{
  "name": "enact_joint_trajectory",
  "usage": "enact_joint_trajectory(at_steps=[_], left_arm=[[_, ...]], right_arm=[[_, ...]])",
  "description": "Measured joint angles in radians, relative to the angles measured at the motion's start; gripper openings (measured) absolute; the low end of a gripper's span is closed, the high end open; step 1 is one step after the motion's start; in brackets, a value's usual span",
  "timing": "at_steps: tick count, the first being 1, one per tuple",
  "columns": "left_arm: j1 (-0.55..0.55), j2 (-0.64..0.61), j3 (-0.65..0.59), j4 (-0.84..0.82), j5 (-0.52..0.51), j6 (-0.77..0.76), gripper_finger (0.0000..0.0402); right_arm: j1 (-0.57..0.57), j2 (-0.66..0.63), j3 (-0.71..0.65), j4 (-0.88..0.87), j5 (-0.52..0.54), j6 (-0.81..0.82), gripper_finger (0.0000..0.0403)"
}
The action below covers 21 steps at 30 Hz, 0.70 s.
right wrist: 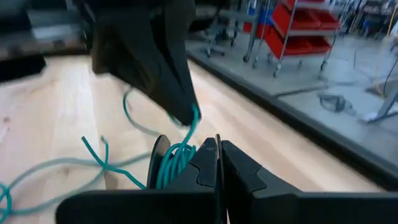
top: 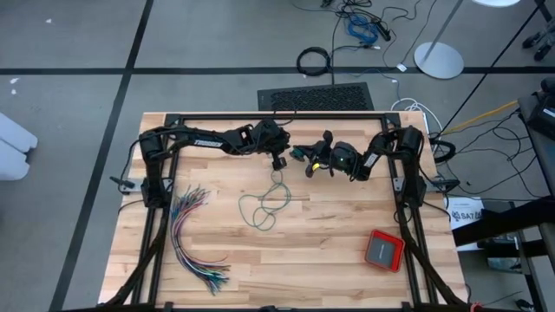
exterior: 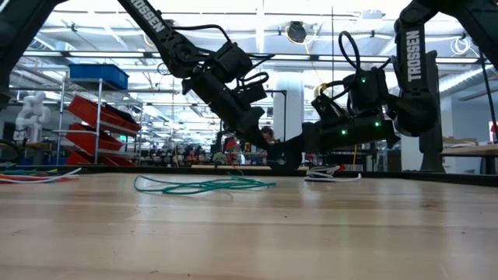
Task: Coil cords
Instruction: Coil the green wire onto the spool
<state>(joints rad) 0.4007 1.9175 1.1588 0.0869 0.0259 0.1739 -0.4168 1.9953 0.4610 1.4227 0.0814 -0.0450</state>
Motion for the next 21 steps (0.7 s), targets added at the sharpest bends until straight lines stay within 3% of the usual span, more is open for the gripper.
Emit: enact_joint_trajectory(at_steps=[21], left_arm=[[-0.003, 0.121, -0.003, 0.061, 0.088, 0.000, 0.0000]], right_arm=[[0.033, -0.005, -0.005, -0.113, 0.003, 0.023, 0.0002]])
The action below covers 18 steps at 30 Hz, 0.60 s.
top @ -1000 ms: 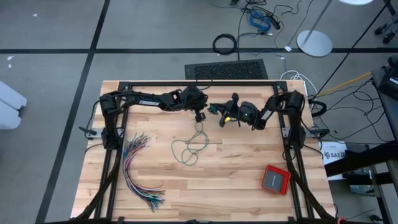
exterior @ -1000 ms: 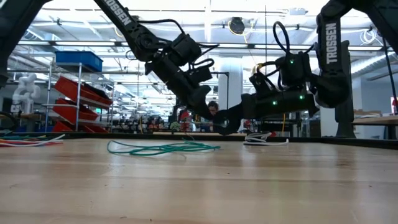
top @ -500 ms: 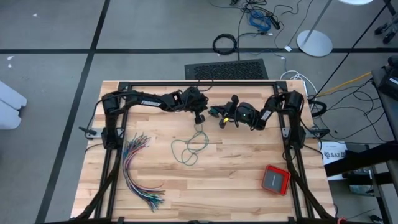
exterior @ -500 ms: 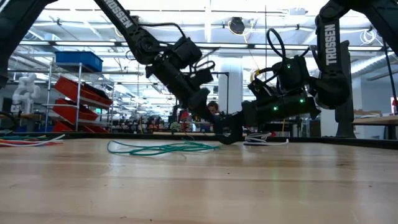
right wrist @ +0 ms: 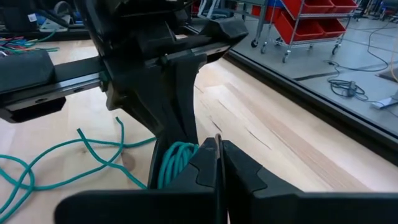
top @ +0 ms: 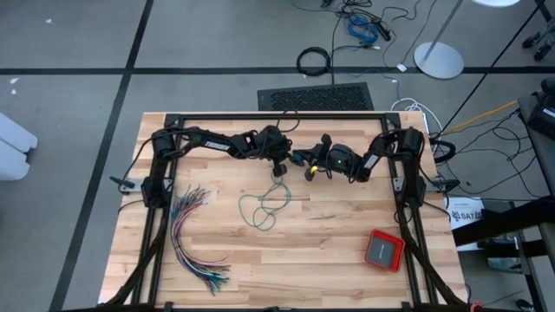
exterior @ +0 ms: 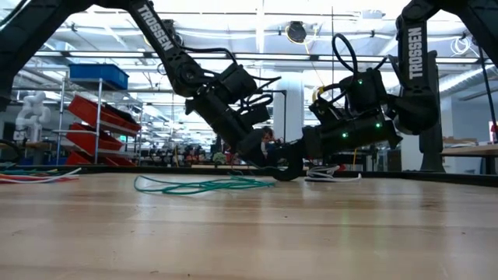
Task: Coil cords
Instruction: Coil the green wire onto the spool
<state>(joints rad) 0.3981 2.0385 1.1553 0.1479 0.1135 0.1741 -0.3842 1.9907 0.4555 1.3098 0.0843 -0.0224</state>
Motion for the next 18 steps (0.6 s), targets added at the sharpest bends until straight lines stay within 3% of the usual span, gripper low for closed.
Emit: enact_joint_trajectory(at_steps=[18], left_arm=[[0.000, -0.003, 0.000, 0.009, 0.009, 0.026, 0.0000]], right_arm=[[0.000, -0.001, -0.076, 0.026, -0.004, 0.048, 0.0008]])
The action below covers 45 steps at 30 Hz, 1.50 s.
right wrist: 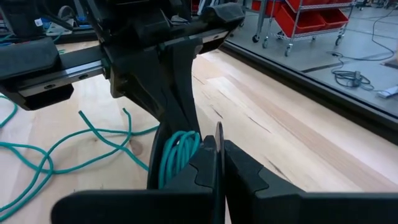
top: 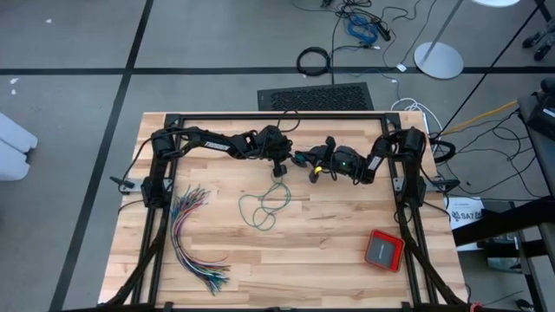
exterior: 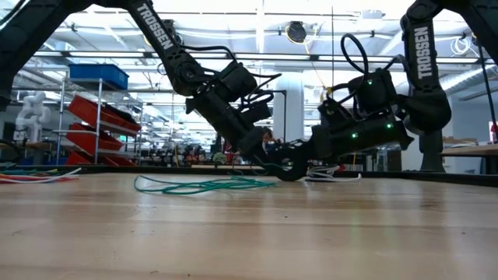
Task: Coil cords
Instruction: Coil the green wire onto the spool
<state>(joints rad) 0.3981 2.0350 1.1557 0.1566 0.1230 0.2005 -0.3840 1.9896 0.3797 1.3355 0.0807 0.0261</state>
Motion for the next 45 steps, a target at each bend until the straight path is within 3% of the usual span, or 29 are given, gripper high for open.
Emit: enact_joint_trajectory(at_steps=[45], left_arm=[[-0.014, -0.001, 0.000, 0.019, -0.006, 0.017, 0.0000]], right_arm=[[0.067, 0.001, -0.031, -0.008, -0.028, 0.112, 0.0008]])
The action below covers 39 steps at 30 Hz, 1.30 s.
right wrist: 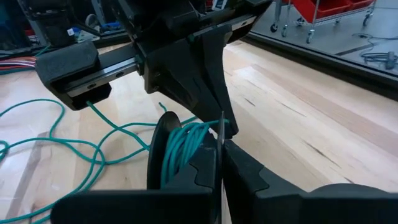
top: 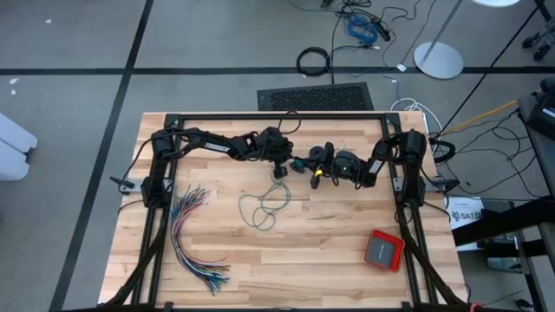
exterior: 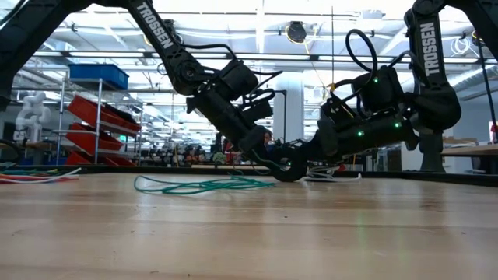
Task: Coil cords
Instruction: Coil the green wire onto the spool
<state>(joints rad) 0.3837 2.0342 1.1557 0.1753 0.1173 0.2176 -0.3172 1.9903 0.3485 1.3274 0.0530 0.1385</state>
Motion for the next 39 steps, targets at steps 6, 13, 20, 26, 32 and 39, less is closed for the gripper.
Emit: enact_joint_trajectory(at_steps=[6, 13, 20, 26, 32, 39], left_arm=[[-0.003, 0.000, 0.000, 0.007, -0.002, 0.000, 0.0000], [-0.005, 0.000, 0.000, 0.009, -0.003, 0.000, 0.0000], [-0.005, 0.000, 0.000, 0.017, -0.002, 0.000, 0.0000], [-0.005, 0.000, 0.000, 0.025, -0.001, 0.000, 0.0000], [-0.005, 0.000, 0.000, 0.030, -0.001, 0.000, 0.0000], [-0.005, -0.002, 0.001, 0.039, -0.002, 0.000, 0.0000]], right_arm=[[0.001, -0.002, 0.000, -0.016, -0.003, 0.001, 0.0008], [0.006, -0.002, 0.000, -0.018, -0.005, 0.014, 0.0008], [0.005, -0.002, 0.000, -0.023, -0.002, 0.010, 0.0008], [0.005, -0.002, 0.000, -0.024, -0.003, 0.023, 0.0011], [0.005, -0.002, 0.000, -0.033, -0.014, 0.034, 0.0029], [0.007, 0.005, -0.004, -0.150, -0.023, 0.005, 0.0029]])
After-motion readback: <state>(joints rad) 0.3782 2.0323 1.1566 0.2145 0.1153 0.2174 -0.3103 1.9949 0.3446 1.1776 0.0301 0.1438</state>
